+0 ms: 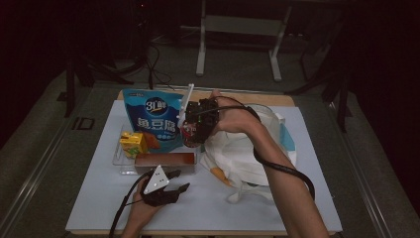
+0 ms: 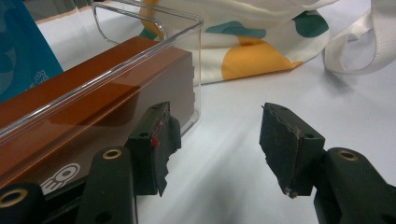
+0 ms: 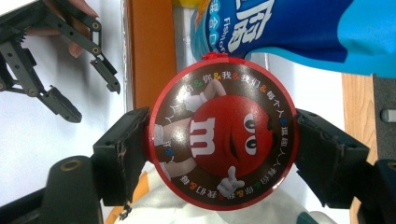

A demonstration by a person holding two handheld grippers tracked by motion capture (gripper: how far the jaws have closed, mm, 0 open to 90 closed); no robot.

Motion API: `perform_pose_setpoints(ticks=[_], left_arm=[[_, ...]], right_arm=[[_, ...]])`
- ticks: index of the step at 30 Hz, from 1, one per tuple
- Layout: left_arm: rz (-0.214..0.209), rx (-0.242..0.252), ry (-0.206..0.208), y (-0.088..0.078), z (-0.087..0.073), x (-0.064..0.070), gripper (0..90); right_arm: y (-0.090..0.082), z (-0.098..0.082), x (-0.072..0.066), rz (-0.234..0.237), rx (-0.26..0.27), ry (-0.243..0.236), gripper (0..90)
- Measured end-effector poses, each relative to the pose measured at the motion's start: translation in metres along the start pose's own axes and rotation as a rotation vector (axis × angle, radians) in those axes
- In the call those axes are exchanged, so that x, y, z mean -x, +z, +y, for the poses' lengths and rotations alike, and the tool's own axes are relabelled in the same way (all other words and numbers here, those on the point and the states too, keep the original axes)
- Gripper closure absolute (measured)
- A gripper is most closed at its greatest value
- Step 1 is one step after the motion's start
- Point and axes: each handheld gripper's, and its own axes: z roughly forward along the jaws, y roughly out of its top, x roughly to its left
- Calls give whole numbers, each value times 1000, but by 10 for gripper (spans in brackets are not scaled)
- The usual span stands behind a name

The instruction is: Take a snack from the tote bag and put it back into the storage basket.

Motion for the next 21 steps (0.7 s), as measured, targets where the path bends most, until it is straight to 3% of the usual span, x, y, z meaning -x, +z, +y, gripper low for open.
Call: perform_pose_setpoints(ticks=[21], left_arm=[[1,0,1,0,0,0,444]], right_arm=[[17,9,-3,10,-7,-6,239]])
